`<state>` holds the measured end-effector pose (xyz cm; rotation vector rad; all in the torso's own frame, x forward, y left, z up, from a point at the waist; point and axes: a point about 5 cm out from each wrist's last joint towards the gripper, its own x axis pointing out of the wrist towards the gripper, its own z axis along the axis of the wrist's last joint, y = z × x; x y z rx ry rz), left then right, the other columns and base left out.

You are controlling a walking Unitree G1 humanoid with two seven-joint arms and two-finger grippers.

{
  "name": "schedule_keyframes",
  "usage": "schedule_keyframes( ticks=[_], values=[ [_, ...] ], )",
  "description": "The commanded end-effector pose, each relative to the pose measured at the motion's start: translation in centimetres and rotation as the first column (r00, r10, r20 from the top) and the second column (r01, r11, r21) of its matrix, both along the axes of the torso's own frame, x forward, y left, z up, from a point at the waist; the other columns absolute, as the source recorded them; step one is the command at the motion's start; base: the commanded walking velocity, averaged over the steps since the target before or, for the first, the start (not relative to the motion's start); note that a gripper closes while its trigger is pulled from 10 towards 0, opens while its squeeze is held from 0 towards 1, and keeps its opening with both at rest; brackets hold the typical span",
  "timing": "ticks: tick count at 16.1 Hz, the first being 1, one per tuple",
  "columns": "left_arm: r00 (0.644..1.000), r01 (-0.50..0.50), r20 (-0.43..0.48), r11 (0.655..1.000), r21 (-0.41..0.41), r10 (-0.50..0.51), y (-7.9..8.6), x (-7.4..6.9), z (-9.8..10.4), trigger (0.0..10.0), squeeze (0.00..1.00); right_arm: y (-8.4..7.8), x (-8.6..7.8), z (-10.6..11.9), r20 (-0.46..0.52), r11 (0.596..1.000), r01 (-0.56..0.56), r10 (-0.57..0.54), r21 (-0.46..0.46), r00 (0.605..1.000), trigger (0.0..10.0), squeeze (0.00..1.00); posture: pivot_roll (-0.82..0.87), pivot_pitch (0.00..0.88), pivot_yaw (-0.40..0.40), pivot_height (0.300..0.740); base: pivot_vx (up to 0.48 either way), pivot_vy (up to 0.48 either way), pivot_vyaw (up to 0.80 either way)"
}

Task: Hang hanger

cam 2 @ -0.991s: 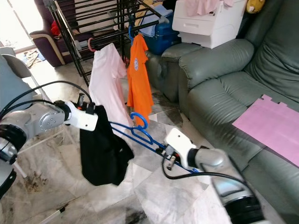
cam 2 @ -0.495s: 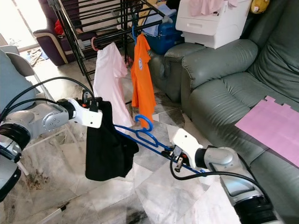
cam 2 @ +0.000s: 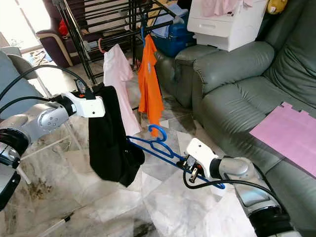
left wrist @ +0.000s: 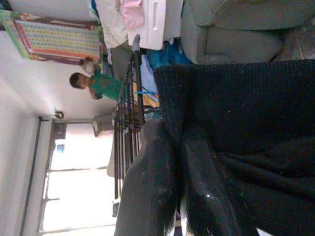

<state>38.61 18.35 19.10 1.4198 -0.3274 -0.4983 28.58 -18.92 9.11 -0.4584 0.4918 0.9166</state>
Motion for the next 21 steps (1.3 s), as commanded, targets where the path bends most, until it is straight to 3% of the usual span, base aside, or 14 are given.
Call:
schedule_keyframes(
  ticks=[1,4,12,17,18,21],
  values=[
    [0.998,-0.044,0.045,0.999,-0.015,0.044,1.0,0.3,1.4,10.0,0.0,-0.4,0.9,1.2,0.045,1.0,0.0,0.0,0.001,0.999,10.0,0.0,-0.14,0.0,0.098,0.74,0.0,0.0,0.0],
    [0.995,-0.085,0.05,0.996,-0.025,0.086,1.7,0.4,1.5,10.0,0.0,-1.4,2.1,3.2,0.125,0.998,0.04,-0.046,0.047,0.991,10.0,0.0,-0.15,0.0,0.102,0.74,0.0,0.0,0.0],
    [0.991,-0.134,0.033,0.991,0.0,0.133,2.5,0.4,0.8,10.0,0.0,-3.0,1.5,4.8,0.07,0.997,-0.054,0.05,0.052,0.996,10.0,0.0,-0.16,0.0,0.107,0.74,0.0,0.0,0.0],
    [0.998,-0.03,0.045,0.998,-0.05,0.032,0.9,0.3,1.7,10.0,0.0,-2.6,1.3,3.8,0.052,0.997,-0.062,0.059,0.049,0.997,10.0,0.0,-0.15,0.0,0.105,0.74,0.0,0.0,0.0],
    [0.997,0.065,0.048,0.992,-0.105,-0.06,-0.1,0.0,2.4,10.0,0.0,-2.5,1.3,3.4,0.056,0.997,-0.049,0.046,0.052,0.997,10.0,0.0,-0.15,0.0,0.106,0.74,0.0,0.0,0.0],
    [0.98,0.198,0.069,0.968,-0.156,-0.189,-1.4,-0.7,3.1,10.0,0.0,-2.1,1.4,2.9,0.052,0.997,-0.027,0.023,0.076,0.998,10.0,0.0,-0.15,0.0,0.106,0.74,0.0,0.0,0.0]
  ],
)
